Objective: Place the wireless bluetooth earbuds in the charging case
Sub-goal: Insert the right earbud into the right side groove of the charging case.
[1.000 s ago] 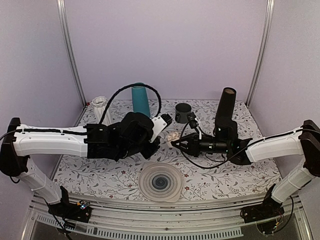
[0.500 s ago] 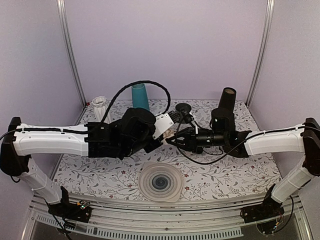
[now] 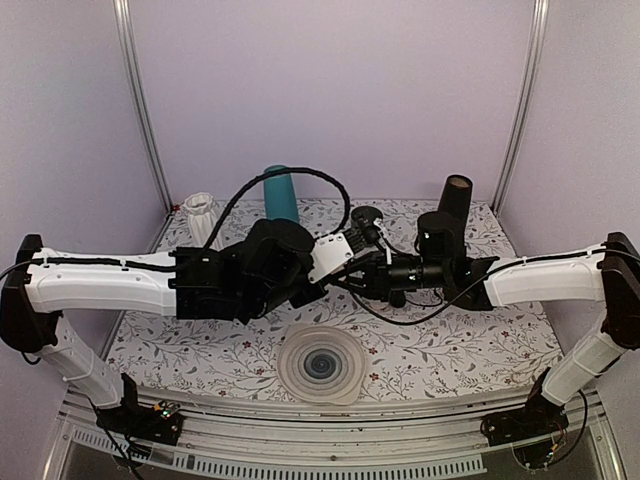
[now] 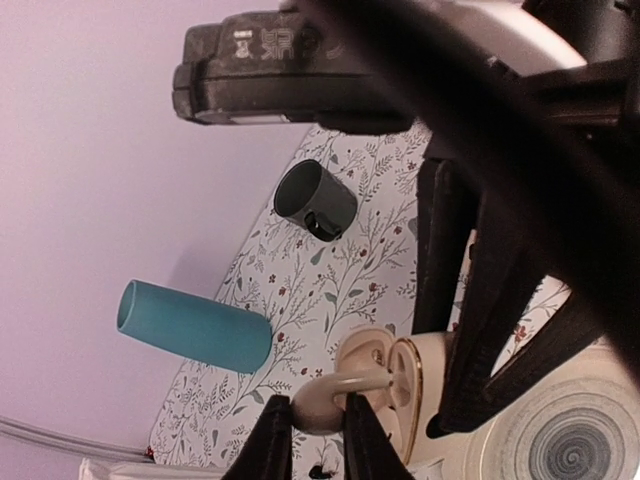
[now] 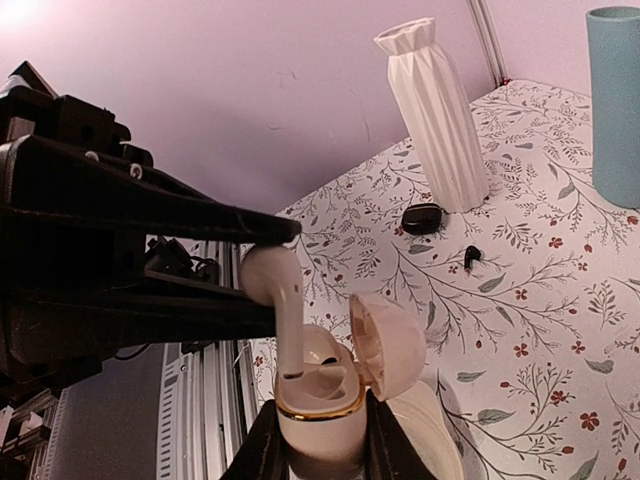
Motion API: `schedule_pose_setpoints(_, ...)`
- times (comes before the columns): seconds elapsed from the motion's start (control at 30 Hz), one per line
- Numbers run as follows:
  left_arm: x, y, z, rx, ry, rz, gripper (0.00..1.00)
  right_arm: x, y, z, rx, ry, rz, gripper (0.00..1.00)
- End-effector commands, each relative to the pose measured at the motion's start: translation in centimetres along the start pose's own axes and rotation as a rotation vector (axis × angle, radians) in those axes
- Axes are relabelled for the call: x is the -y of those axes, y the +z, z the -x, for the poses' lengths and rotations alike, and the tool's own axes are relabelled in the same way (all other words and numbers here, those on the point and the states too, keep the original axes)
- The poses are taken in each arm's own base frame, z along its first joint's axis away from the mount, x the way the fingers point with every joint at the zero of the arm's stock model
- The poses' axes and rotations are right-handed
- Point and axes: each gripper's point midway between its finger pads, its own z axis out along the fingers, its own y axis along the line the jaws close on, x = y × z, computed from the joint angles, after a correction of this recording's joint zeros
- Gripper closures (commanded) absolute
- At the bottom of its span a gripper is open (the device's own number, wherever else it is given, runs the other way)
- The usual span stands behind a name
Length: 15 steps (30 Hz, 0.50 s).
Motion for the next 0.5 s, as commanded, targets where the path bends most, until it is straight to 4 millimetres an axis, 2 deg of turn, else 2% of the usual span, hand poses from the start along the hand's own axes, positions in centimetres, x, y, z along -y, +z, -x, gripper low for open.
schedule_pose_setpoints(0.0, 0.0, -0.3, 1.6, 0.035, 0.007, 0.005, 0.83, -0.5, -0.1, 1.5, 0.025, -0.025, 0.019, 0.95)
schedule_pose_setpoints(0.47, 0.5, -0.3, 1.6, 0.025, 0.043, 0.007, 0.83, -1.0, -0.5, 2.5, 0.055, -0.029, 0.022, 0.95)
